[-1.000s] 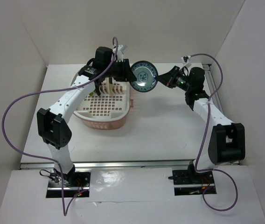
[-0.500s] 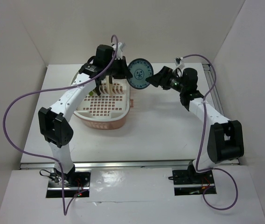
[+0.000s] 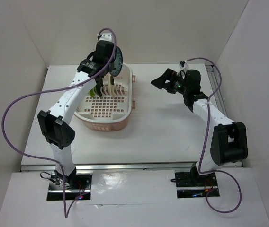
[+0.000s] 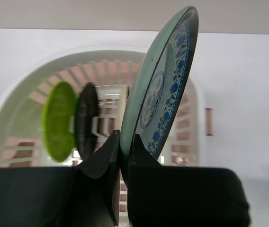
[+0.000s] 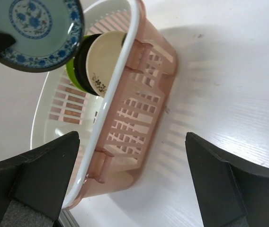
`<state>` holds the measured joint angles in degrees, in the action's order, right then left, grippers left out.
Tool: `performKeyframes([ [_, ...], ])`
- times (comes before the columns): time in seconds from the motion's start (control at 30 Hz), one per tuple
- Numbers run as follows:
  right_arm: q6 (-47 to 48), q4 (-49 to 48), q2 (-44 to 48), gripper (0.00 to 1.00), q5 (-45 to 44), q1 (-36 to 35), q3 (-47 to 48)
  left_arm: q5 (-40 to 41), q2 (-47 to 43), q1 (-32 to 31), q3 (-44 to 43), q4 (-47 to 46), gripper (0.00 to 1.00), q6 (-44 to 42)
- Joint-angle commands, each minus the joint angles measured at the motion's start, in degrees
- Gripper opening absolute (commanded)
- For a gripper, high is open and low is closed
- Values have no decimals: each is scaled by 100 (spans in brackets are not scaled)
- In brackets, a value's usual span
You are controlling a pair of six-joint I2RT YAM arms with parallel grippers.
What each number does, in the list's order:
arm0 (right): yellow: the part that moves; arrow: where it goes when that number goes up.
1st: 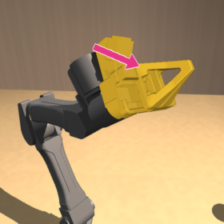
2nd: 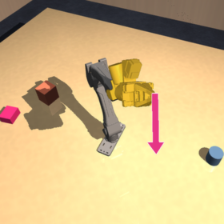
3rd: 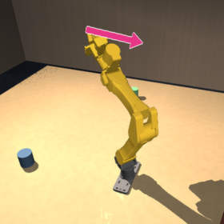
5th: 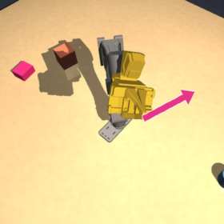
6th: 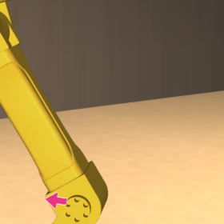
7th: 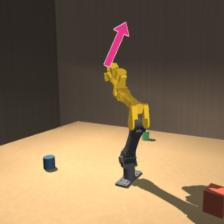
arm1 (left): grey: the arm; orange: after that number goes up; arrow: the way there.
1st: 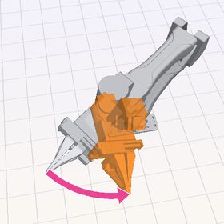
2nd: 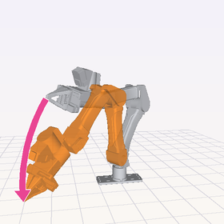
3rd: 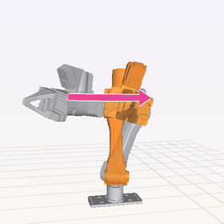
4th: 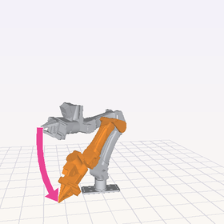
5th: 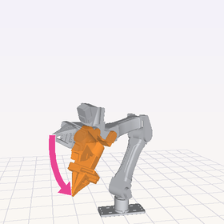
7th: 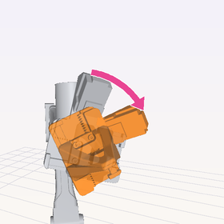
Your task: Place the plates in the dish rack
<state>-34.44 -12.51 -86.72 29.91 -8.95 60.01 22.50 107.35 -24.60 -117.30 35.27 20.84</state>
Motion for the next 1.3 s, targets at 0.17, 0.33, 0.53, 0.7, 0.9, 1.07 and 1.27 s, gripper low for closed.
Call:
performKeyframes([
  [0.17,227,381,41,100,-91,227,-7,2363,409,-642,-285,6,0,-598],
  [0.33,227,329,41,100,-38,227,-112,2750,891,-774,-897,506,0,-336],
  [0.53,279,381,-64,100,-38,-1,-59,2873,1262,-774,-1356,1341,0,182],
  [0.7,219,329,-170,100,-38,-54,-7,2821,1411,-774,-1533,1580,0,394],
  [0.9,165,276,-170,100,-38,-54,-7,2338,1534,-713,-1656,1896,0,764],
  [1.07,217,328,-170,100,-38,-54,-7,2223,1648,-713,-1708,1896,0,878],
  [1.27,218,381,-222,100,-38,-54,-7,2328,1833,-713,-1770,2080,0,1062],
])
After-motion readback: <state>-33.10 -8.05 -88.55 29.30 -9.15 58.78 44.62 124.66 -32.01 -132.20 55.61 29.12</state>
